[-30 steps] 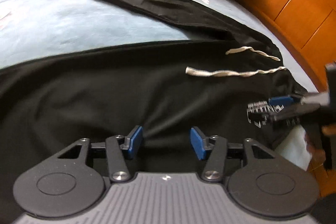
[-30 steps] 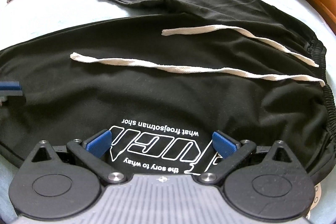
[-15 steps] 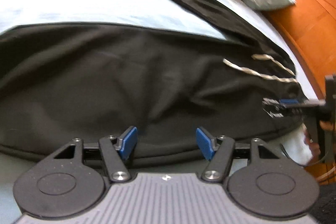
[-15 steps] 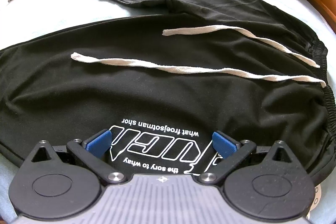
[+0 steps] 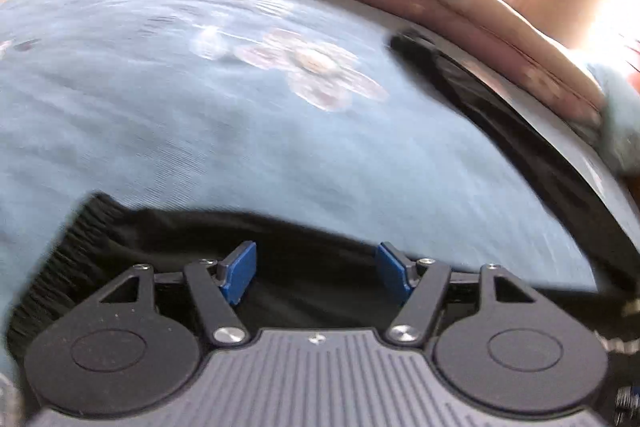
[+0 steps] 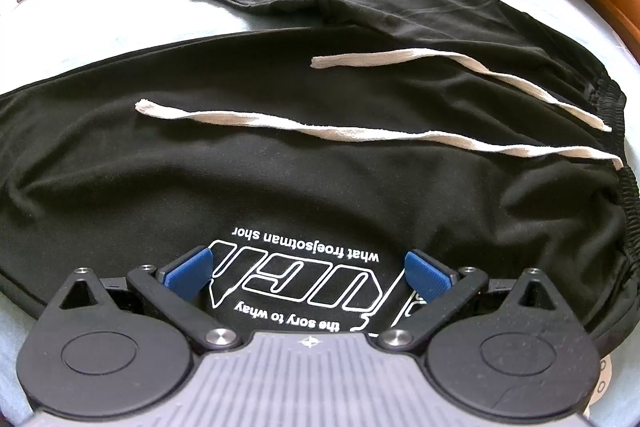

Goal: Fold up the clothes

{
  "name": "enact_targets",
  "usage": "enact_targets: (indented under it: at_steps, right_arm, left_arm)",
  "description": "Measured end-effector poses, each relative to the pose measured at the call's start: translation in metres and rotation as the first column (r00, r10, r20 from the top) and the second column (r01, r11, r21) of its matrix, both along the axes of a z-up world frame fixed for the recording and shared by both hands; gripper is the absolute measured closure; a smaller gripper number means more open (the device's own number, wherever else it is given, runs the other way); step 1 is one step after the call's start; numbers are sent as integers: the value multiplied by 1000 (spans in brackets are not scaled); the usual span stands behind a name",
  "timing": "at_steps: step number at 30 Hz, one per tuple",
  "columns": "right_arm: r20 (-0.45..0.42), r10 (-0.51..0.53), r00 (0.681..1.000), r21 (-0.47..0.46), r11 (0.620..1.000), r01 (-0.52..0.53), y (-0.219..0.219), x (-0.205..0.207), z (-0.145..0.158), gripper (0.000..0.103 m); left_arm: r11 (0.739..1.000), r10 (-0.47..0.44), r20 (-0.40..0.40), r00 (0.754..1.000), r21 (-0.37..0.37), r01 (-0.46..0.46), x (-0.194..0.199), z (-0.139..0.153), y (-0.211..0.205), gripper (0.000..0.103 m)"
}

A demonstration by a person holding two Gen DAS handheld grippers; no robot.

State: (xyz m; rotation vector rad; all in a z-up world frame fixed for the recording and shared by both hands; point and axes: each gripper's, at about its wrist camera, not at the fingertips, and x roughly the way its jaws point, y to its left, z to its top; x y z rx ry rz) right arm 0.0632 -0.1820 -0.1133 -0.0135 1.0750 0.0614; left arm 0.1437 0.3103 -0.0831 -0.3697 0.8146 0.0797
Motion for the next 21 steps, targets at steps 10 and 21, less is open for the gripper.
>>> enact_targets:
  at_steps: [10, 21]
  right_arm:
    - [15, -24, 1000, 4, 1000, 24, 1, 0, -1, 0]
    - [192, -49, 980, -42, 997, 58, -20, -33, 18, 0]
  left_arm:
    - [986, -154, -64, 986, -74, 149, -48, 14, -46, 33]
    - [931, -327, -63, 943, 150, 333, -53, 39, -132, 30]
